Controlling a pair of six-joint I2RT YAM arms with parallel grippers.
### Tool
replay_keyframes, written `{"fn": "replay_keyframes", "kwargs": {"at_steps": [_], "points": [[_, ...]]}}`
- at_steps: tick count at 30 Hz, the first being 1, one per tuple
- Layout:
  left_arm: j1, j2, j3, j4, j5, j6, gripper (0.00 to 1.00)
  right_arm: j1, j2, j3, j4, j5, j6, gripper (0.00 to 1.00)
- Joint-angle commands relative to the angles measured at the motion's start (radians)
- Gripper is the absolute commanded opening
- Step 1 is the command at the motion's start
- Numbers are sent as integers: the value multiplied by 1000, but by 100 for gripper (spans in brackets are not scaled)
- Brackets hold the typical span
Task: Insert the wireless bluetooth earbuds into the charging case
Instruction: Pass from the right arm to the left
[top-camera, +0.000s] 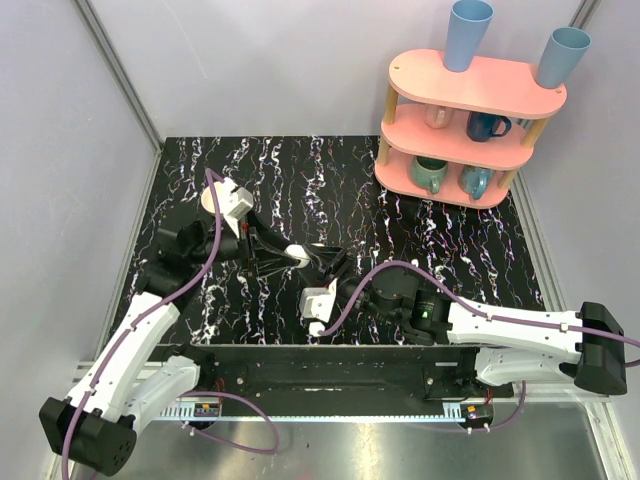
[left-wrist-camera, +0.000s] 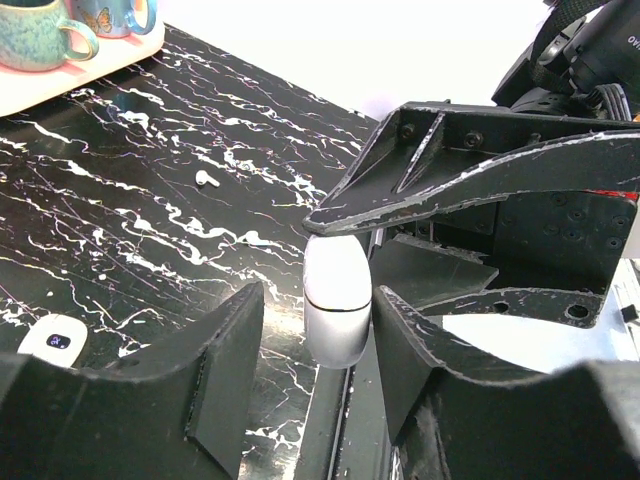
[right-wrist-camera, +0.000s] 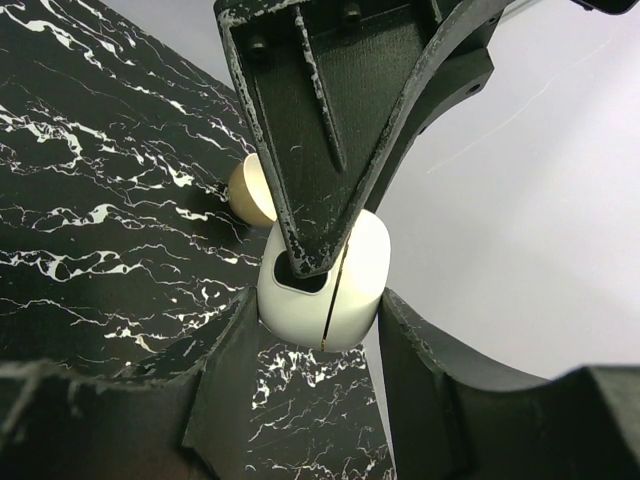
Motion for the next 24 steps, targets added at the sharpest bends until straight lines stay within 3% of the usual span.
{"fn": "replay_keyframes", "kwargs": {"at_steps": [1,8,16,19,24], "points": [[-5,-1,2,39,25,-2,51,9,-10,-4,66,-1,-21,15],[-7,10,5,28,34,6,37,10,-7,-7,70,-1,-29,15],[-11,24,9,19,54,1,51,10,-7,-15,93,9,-39,15],[-13,22,11,17,54,5,50,10,-8,-15,94,11,-41,15],[-13,24,13,16,51,8,39,10,-8,-17,96,8,-41,15]]}}
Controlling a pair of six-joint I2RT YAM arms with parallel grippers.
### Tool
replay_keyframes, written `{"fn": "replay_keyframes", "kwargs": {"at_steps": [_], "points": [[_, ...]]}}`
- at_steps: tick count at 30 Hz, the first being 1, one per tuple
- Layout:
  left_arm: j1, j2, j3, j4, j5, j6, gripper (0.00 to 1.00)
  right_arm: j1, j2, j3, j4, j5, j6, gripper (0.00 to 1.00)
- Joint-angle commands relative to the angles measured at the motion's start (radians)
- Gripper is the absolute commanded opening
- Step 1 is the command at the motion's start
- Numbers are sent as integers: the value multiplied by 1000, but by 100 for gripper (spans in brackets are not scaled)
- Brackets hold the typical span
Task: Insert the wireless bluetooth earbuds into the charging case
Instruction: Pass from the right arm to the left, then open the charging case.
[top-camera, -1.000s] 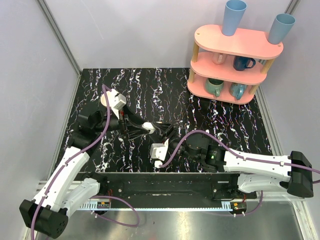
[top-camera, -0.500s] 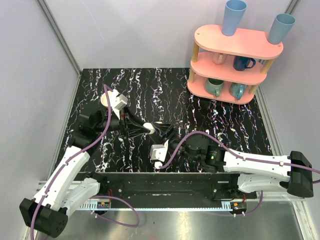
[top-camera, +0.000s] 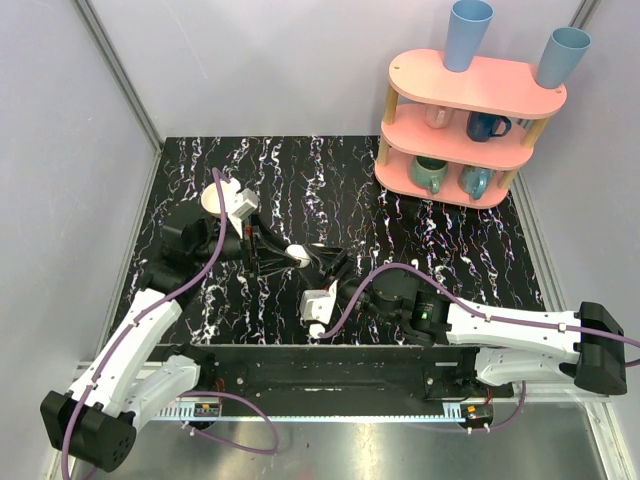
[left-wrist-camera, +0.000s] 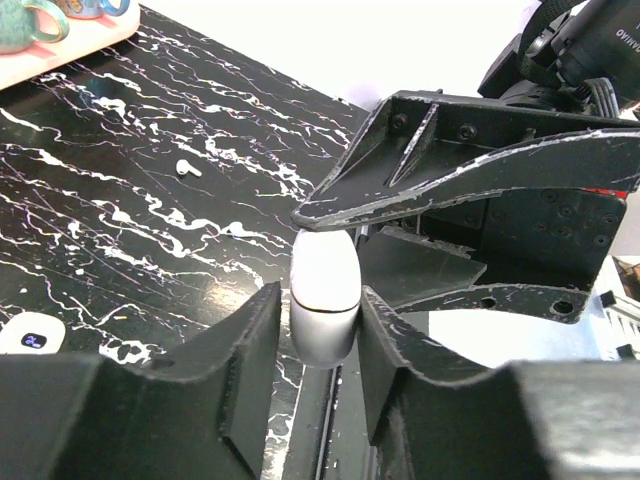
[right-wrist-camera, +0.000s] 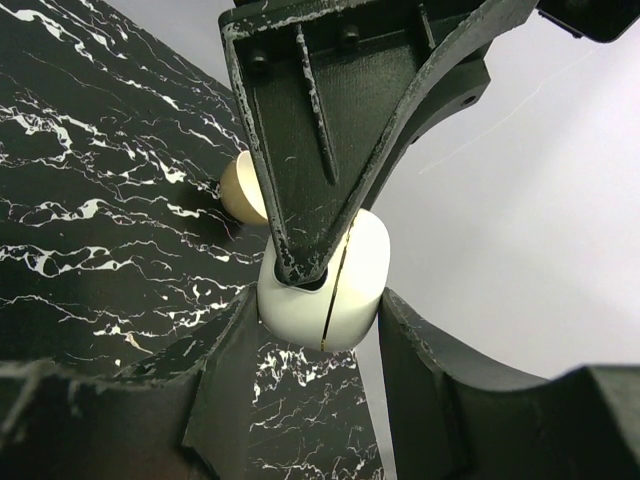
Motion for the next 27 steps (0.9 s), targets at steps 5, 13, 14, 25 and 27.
{"fn": "replay_keyframes", "kwargs": {"at_steps": [5,13,14,25,27], "points": [[-4,-2,13,22,17,8,33,10,-8,3,67,3,-11,15],[-8,0,17,7,1,22,2,10,-7,0,84,12,-6,27],[-7,-3,19,5,0,24,0,10,-8,-1,92,17,3,33],[-11,-91,-3,13,-150,64,0,10,-69,-12,215,118,172,98],[-13,-126,-29,57,-203,56,0,10,-88,-15,233,130,227,100]]}}
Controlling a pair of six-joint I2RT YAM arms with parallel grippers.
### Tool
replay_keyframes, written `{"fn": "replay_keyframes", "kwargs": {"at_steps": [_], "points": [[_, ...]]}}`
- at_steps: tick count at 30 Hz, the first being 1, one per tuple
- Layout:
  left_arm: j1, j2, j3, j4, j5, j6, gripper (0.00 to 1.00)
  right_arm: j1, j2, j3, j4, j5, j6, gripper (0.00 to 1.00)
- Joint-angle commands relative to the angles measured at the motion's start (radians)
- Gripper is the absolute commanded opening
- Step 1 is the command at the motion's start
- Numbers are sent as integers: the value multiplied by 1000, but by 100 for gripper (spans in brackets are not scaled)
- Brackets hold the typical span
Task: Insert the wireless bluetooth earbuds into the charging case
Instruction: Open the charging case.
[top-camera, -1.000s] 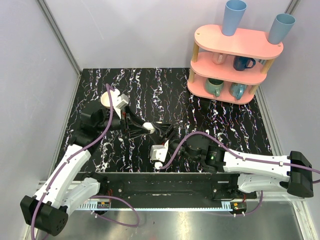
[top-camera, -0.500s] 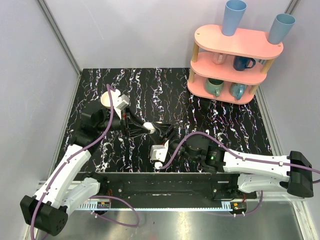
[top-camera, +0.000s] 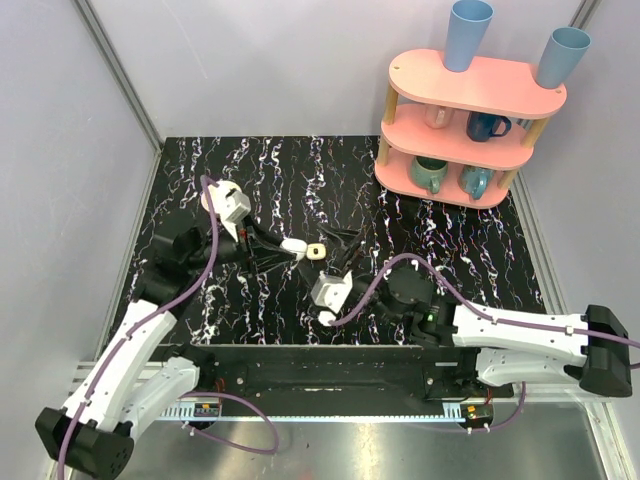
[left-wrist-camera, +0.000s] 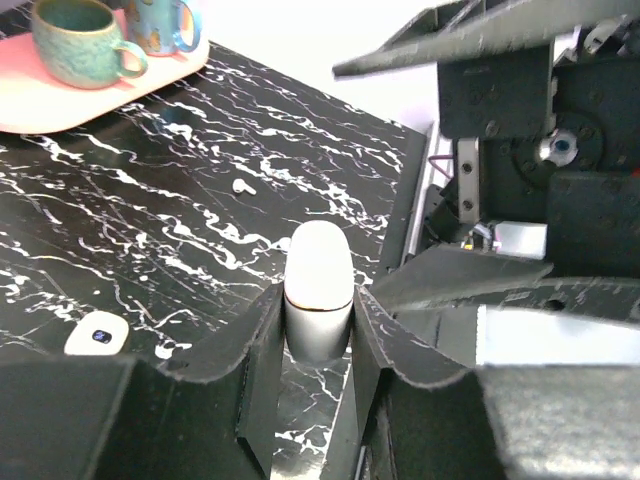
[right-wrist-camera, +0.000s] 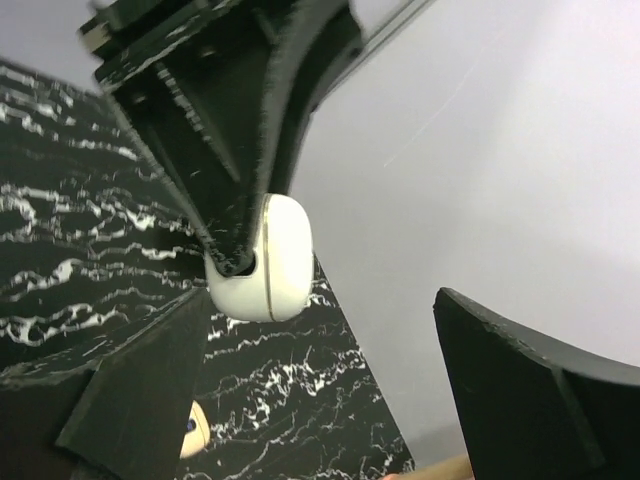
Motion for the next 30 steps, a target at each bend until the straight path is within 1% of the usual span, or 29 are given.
{"fn": "replay_keyframes", "kwargs": {"at_steps": [1,2,3,4,5,6,7,8,9,10,12,13,14,16,17,20,22,26,30], "points": [[-7,-85,-38,108,-127,7,0,5,-76,13,118,104,201,100],[-8,-106,-54,158,-192,4,0,5,-85,40,91,138,244,100],[-10,-150,-90,186,-218,1,0,5,-93,59,63,171,286,100],[-10,-174,-112,218,-246,-4,0,2,-107,82,30,230,380,100],[-10,-197,-165,302,-291,-12,0,1,-110,144,-66,257,436,99],[-11,-241,-198,356,-307,-22,0,-14,-111,178,-122,283,497,100],[-13,-263,-227,409,-324,-47,0,-25,-108,215,-182,309,624,100],[-13,-279,-285,512,-353,-59,0,-45,-104,299,-328,301,691,100],[-17,-307,-314,564,-367,-70,0,-65,-98,339,-395,279,750,100],[-17,-316,-337,606,-378,-85,0,-111,-87,369,-441,211,850,100],[-22,-332,-379,686,-393,-90,0,-152,-76,432,-538,144,936,98],[-23,-335,-391,713,-396,-91,0,-178,-64,447,-561,61,1028,98],[-25,-338,-426,797,-398,-96,0,-220,-58,479,-602,16,1065,97],[-30,-346,-469,902,-398,-107,0,-245,-26,507,-638,-86,1128,97],[-31,-347,-514,1007,-411,-111,0,-249,-10,539,-674,-108,1141,97],[-39,-336,-568,1144,-434,-119,0,-249,36,579,-730,-188,1181,95],[-43,-324,-575,1175,-438,-124,0,-249,59,591,-745,-255,1193,95],[-57,-271,-600,1302,-433,-139,0,-249,91,594,-755,-277,1199,94],[-66,-226,-588,1341,-402,-156,0,-249,125,599,-761,-301,1191,94]]}}
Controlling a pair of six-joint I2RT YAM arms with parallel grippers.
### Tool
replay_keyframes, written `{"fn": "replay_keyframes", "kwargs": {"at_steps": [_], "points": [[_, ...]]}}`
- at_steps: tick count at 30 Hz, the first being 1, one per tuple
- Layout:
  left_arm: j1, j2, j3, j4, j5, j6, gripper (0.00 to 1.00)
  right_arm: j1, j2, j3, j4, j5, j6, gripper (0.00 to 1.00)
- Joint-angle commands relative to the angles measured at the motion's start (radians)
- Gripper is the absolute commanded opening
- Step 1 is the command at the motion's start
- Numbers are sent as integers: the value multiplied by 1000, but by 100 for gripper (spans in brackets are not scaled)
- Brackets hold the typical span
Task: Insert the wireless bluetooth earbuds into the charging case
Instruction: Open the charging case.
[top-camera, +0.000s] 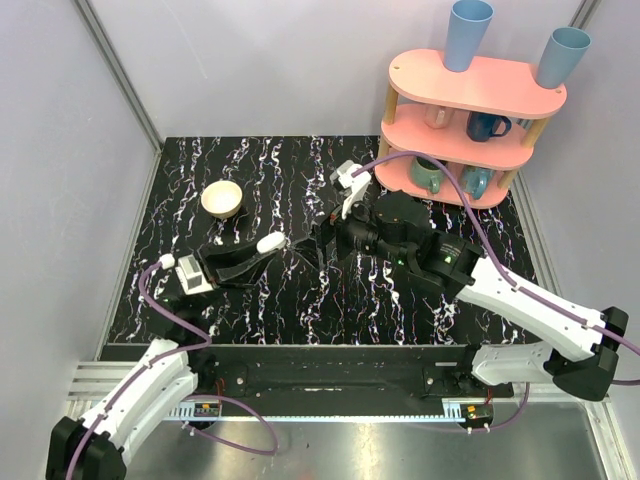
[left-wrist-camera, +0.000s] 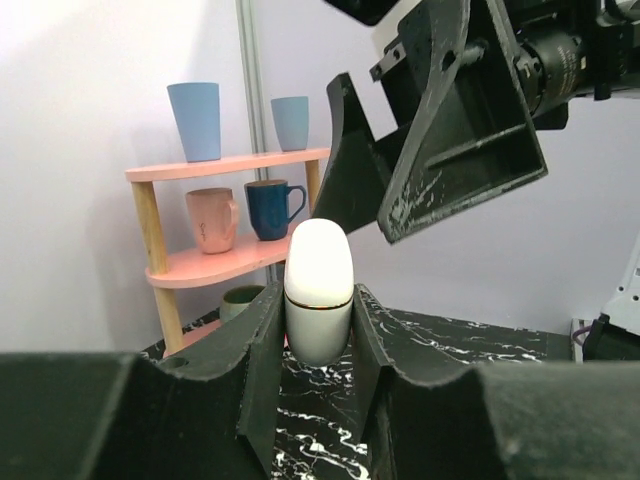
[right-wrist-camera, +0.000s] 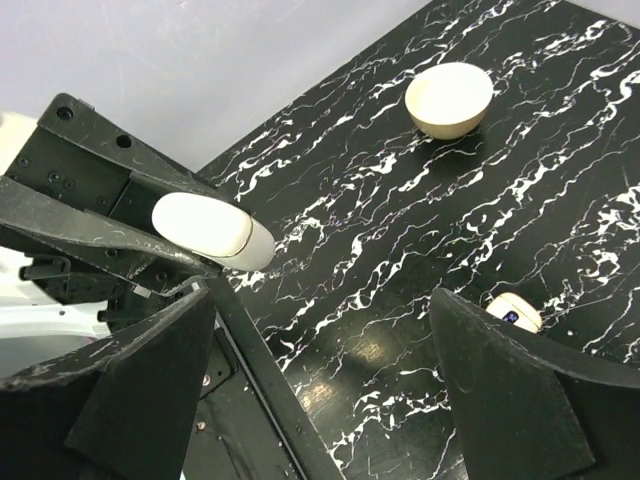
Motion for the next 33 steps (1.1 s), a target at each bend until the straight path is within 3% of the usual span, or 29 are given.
{"fn": "replay_keyframes", "kwargs": {"at_steps": [1,33], "points": [[-10,46,10,194,14,-31,0,-2,15,49,-5,-73,26,94],[-38,59,33,180,134,-40,0,-2,56,46,123,41,-14,95]]}}
